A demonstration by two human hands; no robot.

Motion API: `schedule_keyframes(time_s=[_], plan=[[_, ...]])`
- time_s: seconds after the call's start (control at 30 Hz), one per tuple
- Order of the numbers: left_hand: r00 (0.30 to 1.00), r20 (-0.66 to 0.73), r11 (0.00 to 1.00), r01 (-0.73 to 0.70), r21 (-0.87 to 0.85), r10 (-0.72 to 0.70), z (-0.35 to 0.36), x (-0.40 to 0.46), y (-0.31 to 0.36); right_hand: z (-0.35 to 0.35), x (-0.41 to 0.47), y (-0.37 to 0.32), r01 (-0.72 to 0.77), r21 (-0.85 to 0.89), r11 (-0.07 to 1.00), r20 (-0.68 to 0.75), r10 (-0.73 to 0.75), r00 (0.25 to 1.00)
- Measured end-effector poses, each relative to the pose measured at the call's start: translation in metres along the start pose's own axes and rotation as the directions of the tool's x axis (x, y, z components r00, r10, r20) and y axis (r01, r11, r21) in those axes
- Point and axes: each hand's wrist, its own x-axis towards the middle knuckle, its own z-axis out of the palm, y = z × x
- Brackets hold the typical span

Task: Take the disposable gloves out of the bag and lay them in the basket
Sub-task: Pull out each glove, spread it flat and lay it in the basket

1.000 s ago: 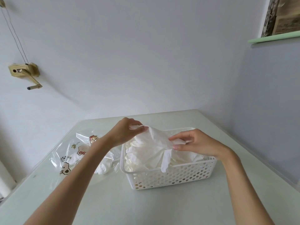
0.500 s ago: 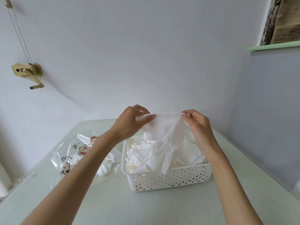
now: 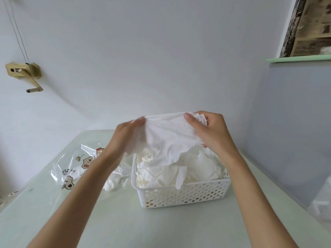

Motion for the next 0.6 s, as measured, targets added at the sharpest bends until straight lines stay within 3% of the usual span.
schedule_keyframes(time_s=[0.1,0.17,0.27,0.4,0.47,0.53,0.6], plan=[[0.992,0.124,0.980,-0.037,0.197,0.012,-0.020,-0.002,0.005,0.009,0.002,0.007,-0.057,-0.030,0.998,0.022,0.057,0.998],[0.978,0.206,0.926,-0.063,0.373,-0.016,-0.018,0.002,0.000,0.006,0.002,0.029,-0.131,-0.141,0.981,0.022,0.136,0.990],[0.970,0.242,0.736,-0.135,0.663,-0.040,0.001,0.029,-0.030,0.000,-0.001,0.074,-0.228,-0.427,0.875,-0.034,0.236,0.971],[0.987,0.155,0.490,-0.111,0.865,-0.051,0.027,0.055,-0.067,0.000,-0.009,0.107,-0.194,-0.668,0.718,-0.053,0.215,0.975],[0.991,0.098,0.439,-0.129,0.889,0.092,0.031,0.054,-0.066,0.002,-0.008,0.112,-0.172,-0.723,0.669,-0.053,0.194,0.979],[0.944,0.083,0.475,-0.235,0.848,0.320,0.032,0.042,-0.056,0.005,-0.005,0.113,-0.161,-0.753,0.638,-0.044,0.196,0.980],[0.870,0.245,0.481,-0.449,0.753,0.429,0.040,0.020,-0.042,0.007,-0.002,0.113,-0.157,-0.766,0.624,-0.034,0.204,0.978]])
